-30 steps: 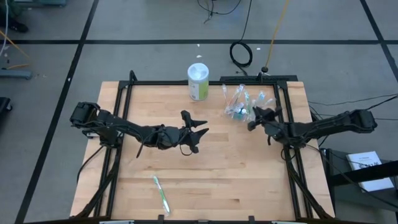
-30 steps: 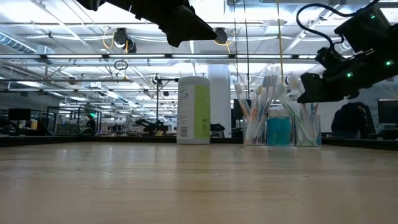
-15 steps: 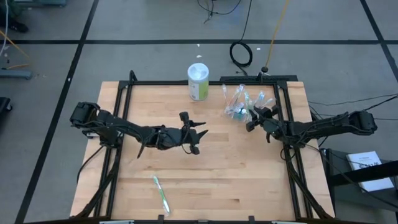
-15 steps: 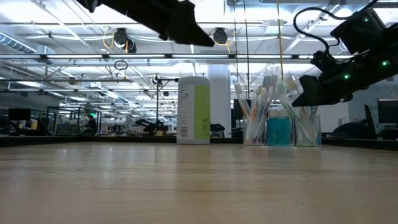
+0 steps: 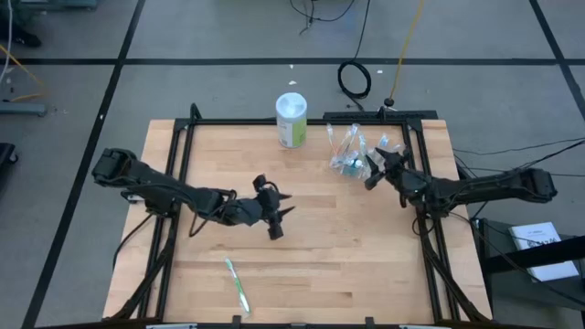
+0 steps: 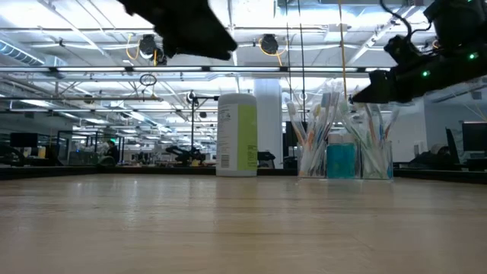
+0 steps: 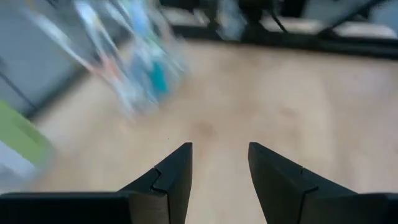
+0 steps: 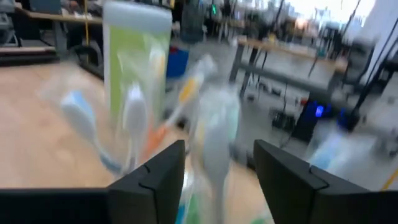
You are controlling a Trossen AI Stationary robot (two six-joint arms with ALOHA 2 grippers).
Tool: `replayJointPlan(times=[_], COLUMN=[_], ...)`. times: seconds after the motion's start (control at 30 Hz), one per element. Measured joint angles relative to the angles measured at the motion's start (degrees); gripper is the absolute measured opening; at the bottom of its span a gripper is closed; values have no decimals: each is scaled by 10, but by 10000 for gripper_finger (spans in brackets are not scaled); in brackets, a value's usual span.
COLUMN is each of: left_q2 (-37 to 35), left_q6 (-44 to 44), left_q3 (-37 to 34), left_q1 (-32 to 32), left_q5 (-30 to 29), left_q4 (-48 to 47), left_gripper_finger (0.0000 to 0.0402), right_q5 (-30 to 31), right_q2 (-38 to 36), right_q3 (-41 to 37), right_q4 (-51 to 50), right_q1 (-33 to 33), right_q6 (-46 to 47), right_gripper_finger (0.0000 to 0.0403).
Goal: Pick & Place toothbrushing station
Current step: Put the green toothbrush into the transparent organizer
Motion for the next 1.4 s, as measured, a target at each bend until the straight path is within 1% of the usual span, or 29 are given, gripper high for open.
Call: replayJointPlan(times=[0.1, 0.27, 0.37, 0.4, 0.47, 0.53, 0.6, 0.67, 0.7, 0.8, 0.83, 0.9, 1.0, 1.1, 1.27, 1.33, 1.4], left_q2=[-17, -19, -13, -12, -11, -13, -12, -9, -4, 12, 19, 33, 56, 75, 99, 111, 125], left_q6=[-94, -268, -308, -333, -440, -577, -685, -769, -814, -950, -981, -1027, -1109, -1170, -1197, -1218, -1223], left_q3=[0, 0, 0, 0, 0, 0, 0, 0, 0, 0, 0, 0, 0, 0, 0, 0, 0], left_q1=[-17, -49, -78, -90, -109, -127, -153, -182, -194, -225, -232, -246, -260, -273, -276, -273, -271], left_q5=[61, 177, 263, 284, 309, 312, 312, 316, 316, 286, 276, 271, 276, 276, 229, 235, 262], left_q4=[-79, -174, -208, -218, -221, -216, -217, -218, -217, -244, -254, -285, -338, -345, -311, -312, -320], left_gripper_finger=[161, 161, 161, 161, 161, 161, 161, 161, 161, 161, 161, 161, 161, 161, 161, 161, 161], right_q5=[2, 0, 0, 0, -1, -6, -37, -93, -130, -249, -283, -325, -329, -330, -331, -331, -330], right_q2=[-17, -37, -41, -42, -42, -42, -42, -42, -42, -40, -40, -38, -32, -25, -9, 0, 12], right_q3=[1, 1, 1, 1, 1, 1, 1, 1, 1, 1, 1, 1, 1, 1, 1, 1, 6], right_q4=[32, 76, 138, 164, 220, 276, 320, 355, 370, 402, 407, 423, 442, 461, 496, 511, 512], right_q1=[0, 1, 10, 16, 33, 53, 69, 82, 86, 90, 90, 89, 89, 89, 89, 89, 89], right_q6=[-69, -139, -184, -195, -211, -237, -263, -276, -277, -277, -278, -284, -300, -316, -321, -320, -320], right_gripper_finger=[192, 193, 190, 189, 187, 186, 186, 185, 185, 185, 184, 183, 177, 170, 161, 159, 157])
